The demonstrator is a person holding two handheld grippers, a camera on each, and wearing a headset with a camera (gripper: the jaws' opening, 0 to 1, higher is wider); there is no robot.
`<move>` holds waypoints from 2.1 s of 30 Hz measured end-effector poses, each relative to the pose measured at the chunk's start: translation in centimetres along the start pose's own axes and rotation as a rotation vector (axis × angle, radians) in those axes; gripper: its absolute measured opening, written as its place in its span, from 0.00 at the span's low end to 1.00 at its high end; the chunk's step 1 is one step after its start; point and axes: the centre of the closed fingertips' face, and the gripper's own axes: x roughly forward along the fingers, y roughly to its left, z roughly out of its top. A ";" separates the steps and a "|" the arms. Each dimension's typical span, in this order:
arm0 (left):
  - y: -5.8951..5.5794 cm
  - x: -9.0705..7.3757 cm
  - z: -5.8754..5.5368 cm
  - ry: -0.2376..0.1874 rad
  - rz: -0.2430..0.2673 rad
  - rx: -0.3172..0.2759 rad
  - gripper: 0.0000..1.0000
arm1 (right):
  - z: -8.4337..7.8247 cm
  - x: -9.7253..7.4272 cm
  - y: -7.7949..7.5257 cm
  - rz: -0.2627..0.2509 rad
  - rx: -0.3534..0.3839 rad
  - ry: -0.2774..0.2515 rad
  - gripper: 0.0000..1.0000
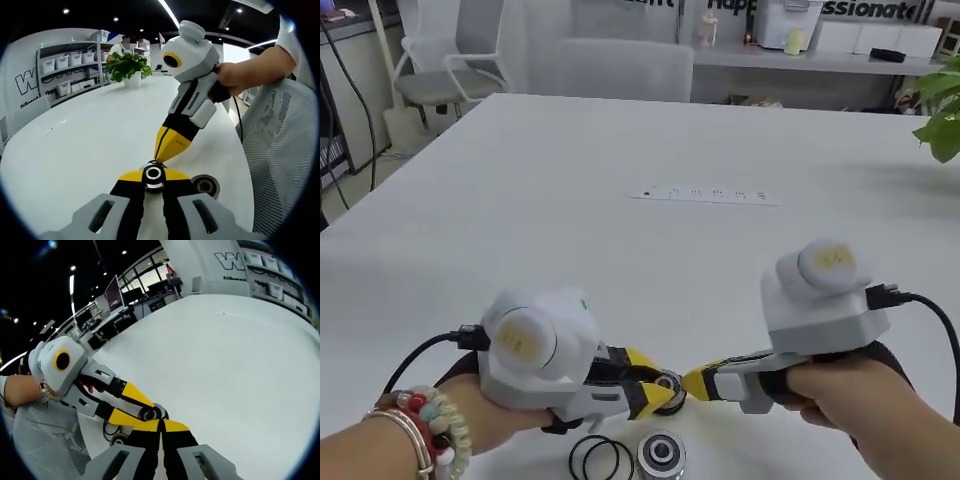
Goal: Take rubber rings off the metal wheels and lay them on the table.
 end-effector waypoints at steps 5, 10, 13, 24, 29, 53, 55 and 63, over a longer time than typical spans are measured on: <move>0.0 0.0 0.0 0.000 0.001 0.001 0.08 | 0.0 0.0 0.0 -0.004 -0.010 0.002 0.00; 0.0 0.1 0.1 -0.002 0.006 0.001 0.08 | 0.0 -0.1 0.1 -0.001 -0.003 0.001 0.00; 0.0 0.1 0.1 -0.003 0.006 0.001 0.08 | 0.1 -0.1 0.2 -0.001 -0.013 0.003 0.00; 0.0 0.2 0.1 -0.005 0.007 -0.001 0.09 | 0.1 -0.1 0.4 -0.002 -0.042 0.014 0.00; 0.0 0.3 0.1 -0.007 0.007 -0.002 0.09 | 0.2 -0.1 0.4 -0.001 -0.049 0.016 0.00; 0.1 0.3 0.1 -0.015 0.011 -0.009 0.08 | 0.9 -0.1 1.7 0.037 -0.086 -0.001 0.00; 0.1 0.3 0.1 -0.015 0.010 -0.009 0.08 | 0.9 -0.1 1.8 0.044 -0.080 -0.001 0.00; 0.2 0.3 0.2 -0.011 0.015 -0.023 0.09 | 1.2 -0.1 1.6 0.031 -0.074 -0.019 0.00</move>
